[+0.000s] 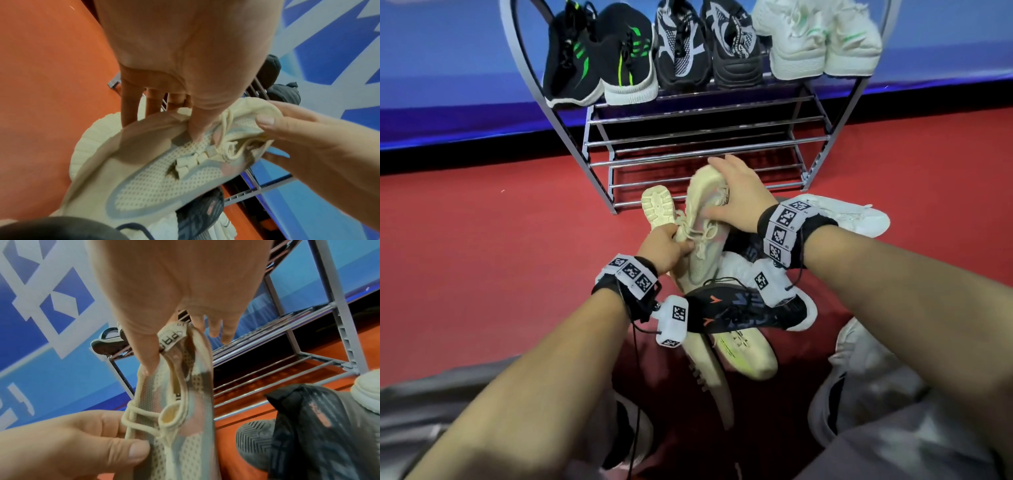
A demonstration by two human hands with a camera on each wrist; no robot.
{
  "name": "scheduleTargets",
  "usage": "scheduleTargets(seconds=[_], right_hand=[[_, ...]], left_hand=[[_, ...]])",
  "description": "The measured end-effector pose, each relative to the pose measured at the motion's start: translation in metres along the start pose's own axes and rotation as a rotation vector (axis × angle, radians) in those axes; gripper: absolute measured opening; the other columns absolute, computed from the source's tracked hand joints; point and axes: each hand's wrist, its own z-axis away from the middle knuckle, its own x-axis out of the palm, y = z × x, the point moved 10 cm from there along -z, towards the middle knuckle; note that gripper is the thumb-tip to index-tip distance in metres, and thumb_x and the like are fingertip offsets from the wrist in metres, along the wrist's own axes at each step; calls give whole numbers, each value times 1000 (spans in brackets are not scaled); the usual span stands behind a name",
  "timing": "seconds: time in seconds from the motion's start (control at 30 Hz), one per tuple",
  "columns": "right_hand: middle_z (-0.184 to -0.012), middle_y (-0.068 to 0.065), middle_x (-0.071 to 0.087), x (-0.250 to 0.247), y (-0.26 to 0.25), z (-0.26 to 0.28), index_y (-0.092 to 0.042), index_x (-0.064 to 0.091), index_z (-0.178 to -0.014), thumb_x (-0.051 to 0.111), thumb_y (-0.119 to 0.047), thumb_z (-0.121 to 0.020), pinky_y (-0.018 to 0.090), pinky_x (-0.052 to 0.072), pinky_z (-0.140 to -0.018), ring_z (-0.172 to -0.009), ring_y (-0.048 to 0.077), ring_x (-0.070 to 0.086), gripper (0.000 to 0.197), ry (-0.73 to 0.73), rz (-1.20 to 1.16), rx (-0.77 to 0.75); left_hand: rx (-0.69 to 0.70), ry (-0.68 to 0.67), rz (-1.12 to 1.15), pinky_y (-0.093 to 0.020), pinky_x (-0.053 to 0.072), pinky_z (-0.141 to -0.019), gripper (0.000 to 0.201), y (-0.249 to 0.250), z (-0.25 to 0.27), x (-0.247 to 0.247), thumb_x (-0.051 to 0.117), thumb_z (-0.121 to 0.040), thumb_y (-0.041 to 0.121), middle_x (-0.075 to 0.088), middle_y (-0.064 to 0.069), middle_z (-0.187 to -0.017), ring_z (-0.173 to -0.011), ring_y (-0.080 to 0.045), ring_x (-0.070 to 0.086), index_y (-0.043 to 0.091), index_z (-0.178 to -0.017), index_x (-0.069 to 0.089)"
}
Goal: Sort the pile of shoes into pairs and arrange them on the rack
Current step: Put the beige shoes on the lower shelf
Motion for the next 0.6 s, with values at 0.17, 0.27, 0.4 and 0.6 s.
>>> scheduleTargets(seconds=[0.17,0.27,0.4,0.6], right_hand=[[-155,13,33,22,14,17,-17,-2,-156,80,-44,-73,38,35,-112,-139,26,39,120,-155,-115,135],[-143,12,50,47,24,28,-18,9,-155,71,-50,-81,42,45,-103,-125,27,53,102,-303,-71,192],[-115,1,66,65,27,32,-15,48,-131,66,-44,-85,39,51,-92,-103,20,63,58,-331,-105,169],[-112,2,70,53,19,31,-19,58,-116,67,-25,-90,47,58,-85,-100,21,68,28,-238,-424,226]], left_hand=[[-68,115,182,-46,57,-78,17,-15,8,-19,68,-86,8,73,-16,-95,-78,-26,67,5,-103,66],[-67,145,285,-51,57,-84,19,-18,11,-22,66,-86,6,73,-15,-98,-86,-31,69,6,-105,67],[-18,95,363,-40,56,-84,17,3,16,-17,63,-88,0,71,-8,-94,-87,-25,66,13,-99,67],[-12,55,488,-19,54,-56,17,34,21,-17,56,-96,6,69,1,-87,-68,-7,67,8,-112,63]])
